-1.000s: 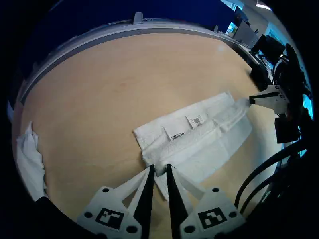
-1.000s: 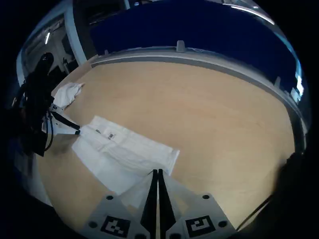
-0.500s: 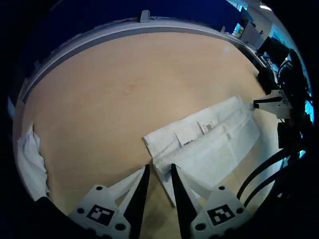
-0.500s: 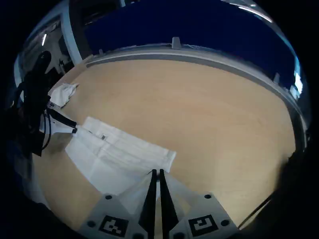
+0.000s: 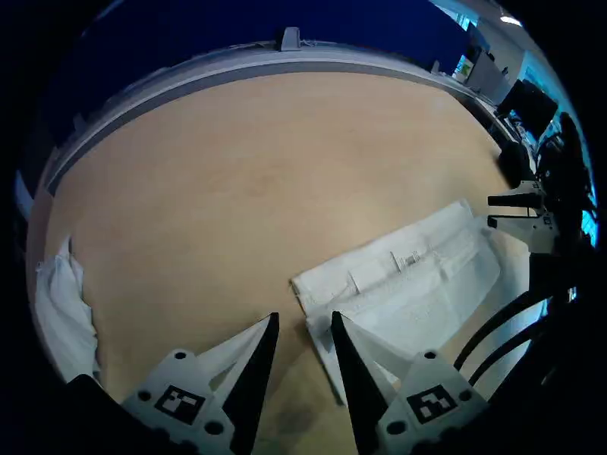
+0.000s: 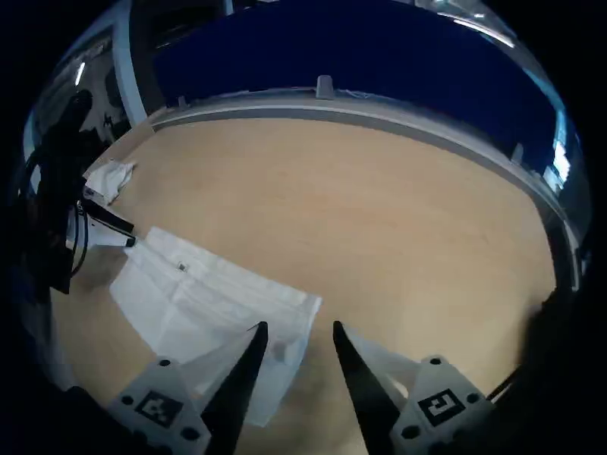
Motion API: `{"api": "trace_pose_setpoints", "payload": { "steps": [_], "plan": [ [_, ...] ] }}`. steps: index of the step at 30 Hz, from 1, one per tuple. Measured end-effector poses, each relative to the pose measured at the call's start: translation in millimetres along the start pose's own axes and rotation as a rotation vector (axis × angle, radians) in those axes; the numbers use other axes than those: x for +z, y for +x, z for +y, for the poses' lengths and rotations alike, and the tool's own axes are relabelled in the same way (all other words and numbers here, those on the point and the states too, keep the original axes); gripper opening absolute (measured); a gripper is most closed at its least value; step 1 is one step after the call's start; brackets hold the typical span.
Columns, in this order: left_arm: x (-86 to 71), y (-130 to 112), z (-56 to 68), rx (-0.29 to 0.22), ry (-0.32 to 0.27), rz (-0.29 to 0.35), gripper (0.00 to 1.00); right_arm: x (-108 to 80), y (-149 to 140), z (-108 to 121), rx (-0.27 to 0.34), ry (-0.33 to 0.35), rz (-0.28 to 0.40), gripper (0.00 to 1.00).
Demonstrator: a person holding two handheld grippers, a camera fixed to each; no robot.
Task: Fold towel
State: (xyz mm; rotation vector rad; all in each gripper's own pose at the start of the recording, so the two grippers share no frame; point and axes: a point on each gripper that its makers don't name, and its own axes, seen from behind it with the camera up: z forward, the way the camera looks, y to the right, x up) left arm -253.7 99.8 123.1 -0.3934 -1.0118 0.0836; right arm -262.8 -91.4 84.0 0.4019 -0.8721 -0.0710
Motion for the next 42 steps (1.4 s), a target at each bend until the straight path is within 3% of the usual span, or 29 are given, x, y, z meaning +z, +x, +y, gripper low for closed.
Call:
{"api": "trace_pose_setpoints", "payload": {
  "steps": [10, 14, 16, 23, 29, 42],
  "plan": [
    [-3.3, 12, -14.2, -0.035, 0.031, 0.035, 0.65, 0.0, 11, 6, -0.035, -0.037, 0.041, 0.99],
    [-7.4, 14, -14.3, -0.060, 0.016, 0.049, 0.91, -2.2, 18, 6, -0.044, -0.037, 0.060, 1.00],
    [-7.7, 14, -14.8, -0.071, 0.013, 0.055, 0.96, -2.0, 19, 6, -0.047, -0.039, 0.063, 1.00],
    [-8.9, 12, -18.2, -0.066, 0.027, 0.068, 0.96, -2.0, 21, 1, -0.049, -0.031, 0.062, 1.00],
    [-22.6, 3, -21.2, -0.079, 0.045, 0.090, 0.96, -4.2, 21, -18, -0.071, 0.000, 0.065, 1.00],
    [-66.8, -61, -47.3, -0.178, 0.112, 0.118, 0.96, 0.2, 11, -74, -0.116, 0.084, 0.048, 1.00]
  ]
}}
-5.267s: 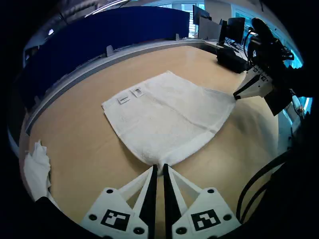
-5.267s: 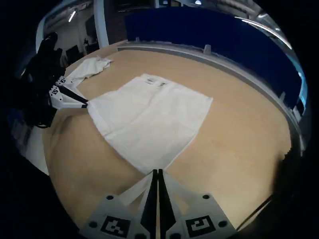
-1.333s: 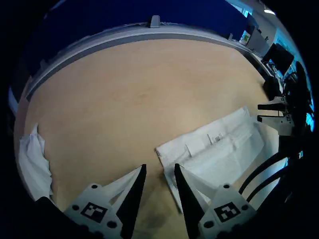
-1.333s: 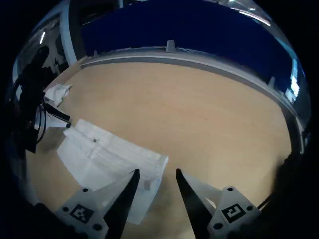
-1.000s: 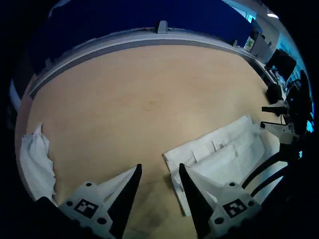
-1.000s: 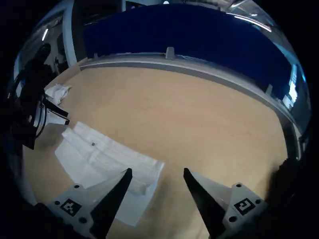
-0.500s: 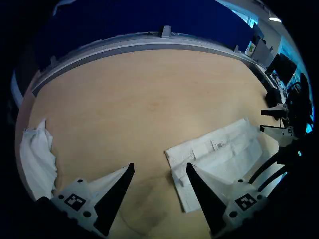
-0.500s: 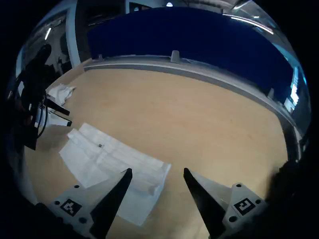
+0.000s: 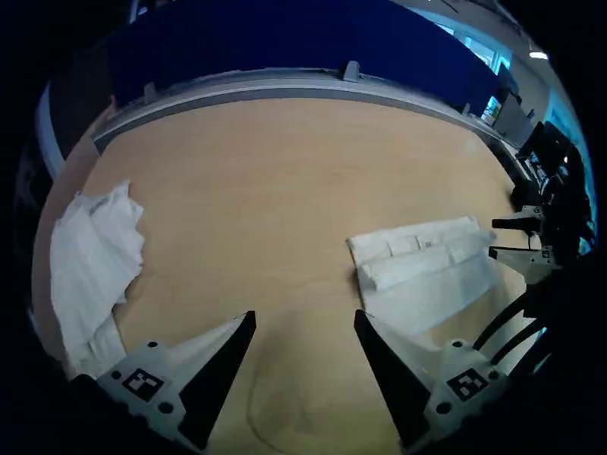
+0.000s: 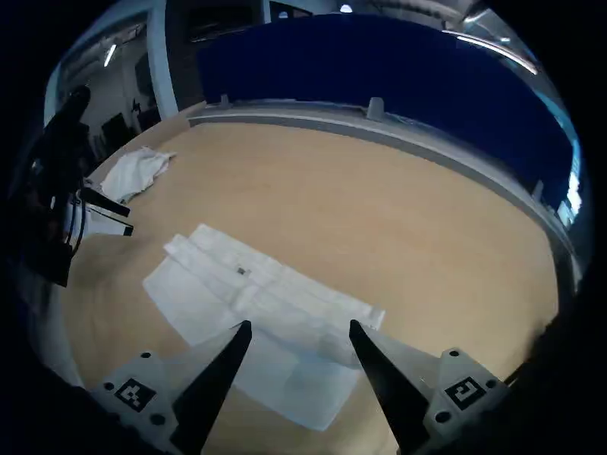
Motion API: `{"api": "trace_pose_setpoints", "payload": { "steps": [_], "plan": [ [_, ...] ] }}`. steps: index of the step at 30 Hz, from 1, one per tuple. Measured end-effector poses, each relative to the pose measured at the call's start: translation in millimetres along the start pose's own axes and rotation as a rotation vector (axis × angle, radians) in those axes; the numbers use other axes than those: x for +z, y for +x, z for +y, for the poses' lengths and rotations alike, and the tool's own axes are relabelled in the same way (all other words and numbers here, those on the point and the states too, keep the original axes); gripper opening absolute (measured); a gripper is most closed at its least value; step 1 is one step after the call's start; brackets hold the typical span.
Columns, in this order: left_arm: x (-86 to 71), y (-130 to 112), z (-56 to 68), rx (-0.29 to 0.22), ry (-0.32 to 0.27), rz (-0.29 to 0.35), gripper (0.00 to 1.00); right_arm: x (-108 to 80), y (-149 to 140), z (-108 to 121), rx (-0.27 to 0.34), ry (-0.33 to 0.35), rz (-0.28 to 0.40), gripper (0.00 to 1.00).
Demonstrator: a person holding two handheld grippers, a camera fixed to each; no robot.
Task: Fold towel
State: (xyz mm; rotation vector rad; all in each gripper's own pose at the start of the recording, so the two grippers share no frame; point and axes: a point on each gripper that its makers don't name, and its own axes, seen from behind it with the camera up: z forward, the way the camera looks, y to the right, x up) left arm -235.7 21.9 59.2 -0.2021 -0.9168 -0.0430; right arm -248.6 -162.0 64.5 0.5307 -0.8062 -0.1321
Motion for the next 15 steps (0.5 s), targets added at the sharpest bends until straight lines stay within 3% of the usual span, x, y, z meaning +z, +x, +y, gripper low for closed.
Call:
{"api": "trace_pose_setpoints", "payload": {
  "steps": [9, 15],
  "plan": [
    [-35.5, -63, -32.3, -0.096, 0.077, -0.006, 0.96, 12.2, 0, -47, -0.052, 0.082, -0.018, 1.00],
    [-54.6, -109, -44.4, -0.175, 0.120, -0.020, 0.96, 14.1, -12, -82, -0.106, 0.157, -0.047, 1.00]
  ]
}}
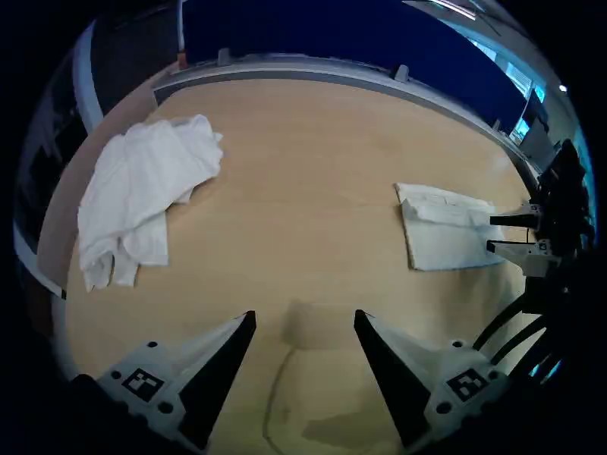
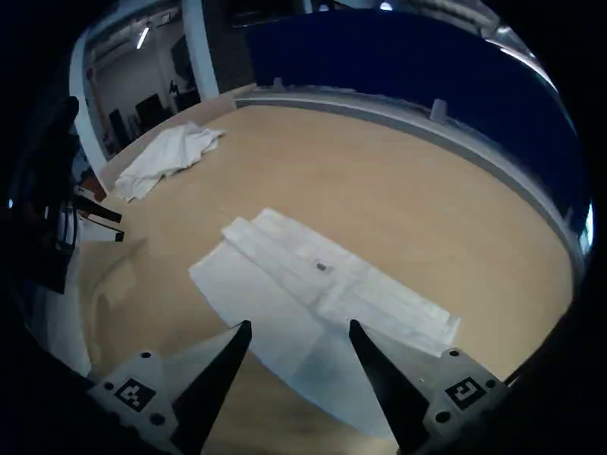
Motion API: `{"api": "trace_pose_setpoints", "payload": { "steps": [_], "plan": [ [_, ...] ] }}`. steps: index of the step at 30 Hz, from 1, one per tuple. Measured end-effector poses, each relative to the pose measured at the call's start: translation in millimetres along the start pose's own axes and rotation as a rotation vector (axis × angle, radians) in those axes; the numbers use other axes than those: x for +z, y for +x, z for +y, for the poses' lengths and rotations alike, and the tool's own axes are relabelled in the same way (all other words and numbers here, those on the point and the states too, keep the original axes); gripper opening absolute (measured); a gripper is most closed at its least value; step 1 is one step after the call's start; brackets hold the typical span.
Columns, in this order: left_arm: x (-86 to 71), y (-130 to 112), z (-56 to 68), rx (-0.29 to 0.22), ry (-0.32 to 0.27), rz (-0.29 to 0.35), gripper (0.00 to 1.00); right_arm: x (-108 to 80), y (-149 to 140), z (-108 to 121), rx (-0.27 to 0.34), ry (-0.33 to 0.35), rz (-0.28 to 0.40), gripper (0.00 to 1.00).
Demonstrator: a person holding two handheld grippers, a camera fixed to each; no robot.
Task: Fold towel
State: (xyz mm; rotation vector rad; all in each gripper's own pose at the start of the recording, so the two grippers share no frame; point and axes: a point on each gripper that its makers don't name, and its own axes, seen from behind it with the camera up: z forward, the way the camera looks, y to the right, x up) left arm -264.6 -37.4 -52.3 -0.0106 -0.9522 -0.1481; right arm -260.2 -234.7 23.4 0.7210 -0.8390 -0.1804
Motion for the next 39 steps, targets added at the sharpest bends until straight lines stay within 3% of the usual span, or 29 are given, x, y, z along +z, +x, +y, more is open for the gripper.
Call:
{"api": "trace_pose_setpoints", "payload": {
  "steps": [9, 23, 39],
  "plan": [
    [-9.3, -33, -13.6, -0.057, 0.027, -0.016, 0.97, 7.9, -10, -16, -0.054, 0.043, -0.041, 1.00],
    [-10.2, -37, -10.9, -0.059, 0.023, -0.016, 0.96, 21.6, -7, -10, -0.034, 0.040, -0.049, 1.00],
    [-15.8, -40, -11.5, -0.061, 0.017, -0.018, 0.96, 31.2, 30, 16, -0.038, 0.004, -0.017, 1.00]
  ]
}}
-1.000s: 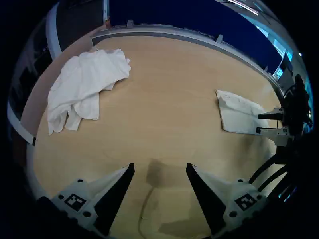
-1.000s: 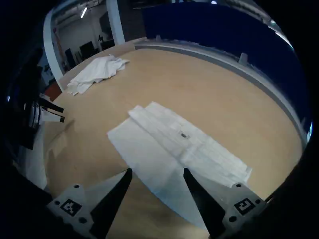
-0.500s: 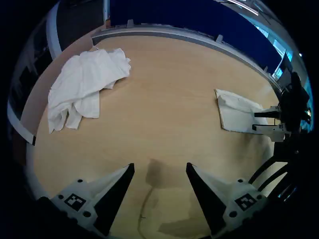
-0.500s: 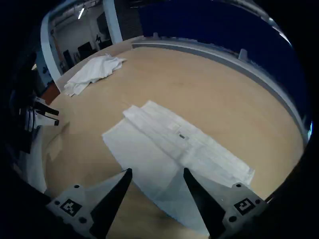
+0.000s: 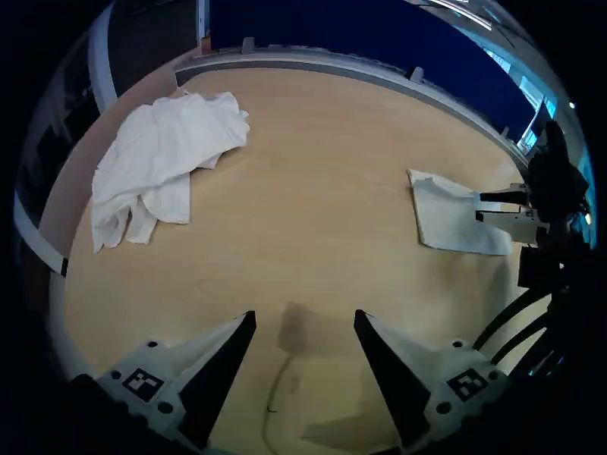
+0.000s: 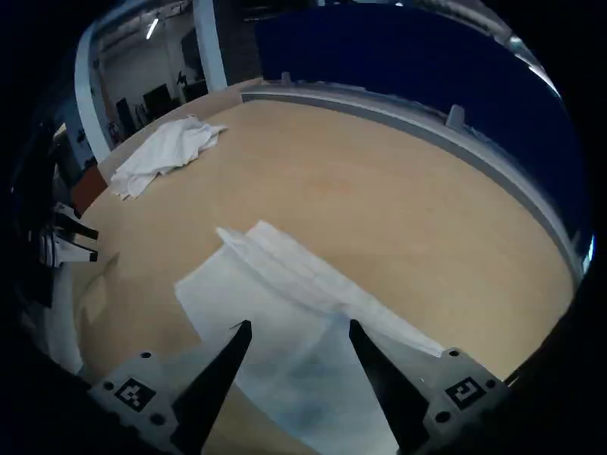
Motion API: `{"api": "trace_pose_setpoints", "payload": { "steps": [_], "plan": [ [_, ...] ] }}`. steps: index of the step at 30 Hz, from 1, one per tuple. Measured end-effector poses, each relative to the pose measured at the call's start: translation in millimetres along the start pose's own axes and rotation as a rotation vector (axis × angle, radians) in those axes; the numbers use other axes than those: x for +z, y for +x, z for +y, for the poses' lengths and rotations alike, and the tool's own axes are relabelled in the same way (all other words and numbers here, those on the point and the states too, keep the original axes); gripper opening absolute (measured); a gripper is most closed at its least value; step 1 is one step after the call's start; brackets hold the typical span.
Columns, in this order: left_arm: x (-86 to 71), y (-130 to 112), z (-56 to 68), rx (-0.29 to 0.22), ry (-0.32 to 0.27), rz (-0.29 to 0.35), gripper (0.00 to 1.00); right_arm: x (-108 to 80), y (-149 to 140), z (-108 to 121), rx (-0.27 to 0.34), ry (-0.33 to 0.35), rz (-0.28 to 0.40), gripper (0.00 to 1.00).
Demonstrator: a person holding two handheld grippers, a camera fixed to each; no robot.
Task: Fold towel
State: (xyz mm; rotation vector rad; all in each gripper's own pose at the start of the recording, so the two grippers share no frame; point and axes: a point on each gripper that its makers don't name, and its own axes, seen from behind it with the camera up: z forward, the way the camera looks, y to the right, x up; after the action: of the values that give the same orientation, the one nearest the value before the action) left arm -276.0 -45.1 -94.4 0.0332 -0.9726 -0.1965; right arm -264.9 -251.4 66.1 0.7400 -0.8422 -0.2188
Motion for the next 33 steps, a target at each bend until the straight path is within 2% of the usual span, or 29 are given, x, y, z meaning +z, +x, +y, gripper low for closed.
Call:
{"api": "trace_pose_setpoints", "payload": {
  "steps": [6, 18, 24, 33],
  "plan": [
    [0.7, -1, -0.3, 0.001, 0.000, -0.003, 0.96, 6.0, 6, 8, 0.012, -0.011, -0.002, 1.00],
    [3.4, -1, 3.1, 0.015, -0.007, -0.006, 0.96, -0.7, 4, 5, 0.010, -0.011, 0.005, 1.00],
    [3.1, -1, 2.6, 0.023, -0.006, -0.008, 0.96, -10.8, -6, 7, 0.015, -0.022, 0.004, 1.00],
    [-1.3, 0, 4.0, 0.030, -0.009, -0.010, 0.96, -35.6, -42, 18, 0.028, -0.051, -0.022, 1.00]
  ]
}}
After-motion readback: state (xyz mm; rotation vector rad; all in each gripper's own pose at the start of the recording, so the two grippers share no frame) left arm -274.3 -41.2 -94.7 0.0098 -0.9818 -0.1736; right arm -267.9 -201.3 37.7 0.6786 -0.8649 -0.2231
